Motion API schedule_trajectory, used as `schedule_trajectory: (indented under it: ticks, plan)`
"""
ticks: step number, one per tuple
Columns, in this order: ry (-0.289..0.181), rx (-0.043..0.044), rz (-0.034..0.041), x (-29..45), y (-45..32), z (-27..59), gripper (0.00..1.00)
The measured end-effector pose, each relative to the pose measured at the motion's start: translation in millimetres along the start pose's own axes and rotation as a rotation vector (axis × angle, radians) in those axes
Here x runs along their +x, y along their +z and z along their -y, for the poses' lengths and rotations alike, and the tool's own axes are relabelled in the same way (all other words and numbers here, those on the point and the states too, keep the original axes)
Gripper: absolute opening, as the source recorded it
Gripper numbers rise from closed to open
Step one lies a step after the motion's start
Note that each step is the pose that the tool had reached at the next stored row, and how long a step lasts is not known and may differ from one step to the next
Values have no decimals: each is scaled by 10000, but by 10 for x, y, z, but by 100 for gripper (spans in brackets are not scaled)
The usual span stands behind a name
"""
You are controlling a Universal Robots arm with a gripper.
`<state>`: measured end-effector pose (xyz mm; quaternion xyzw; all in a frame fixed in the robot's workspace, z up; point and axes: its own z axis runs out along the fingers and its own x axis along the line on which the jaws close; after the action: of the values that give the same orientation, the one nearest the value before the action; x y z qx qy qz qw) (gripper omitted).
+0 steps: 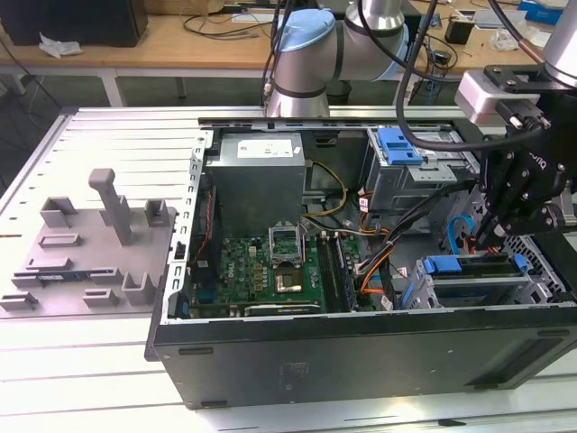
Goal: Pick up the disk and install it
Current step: 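Insert the second disk wire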
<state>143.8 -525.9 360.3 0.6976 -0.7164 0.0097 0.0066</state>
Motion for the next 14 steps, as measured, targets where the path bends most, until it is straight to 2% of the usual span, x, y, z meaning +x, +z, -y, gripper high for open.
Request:
schedule_trajectory:
  ticks: [14]
  plan:
    - [-1,0,-3,10,33,8,16]
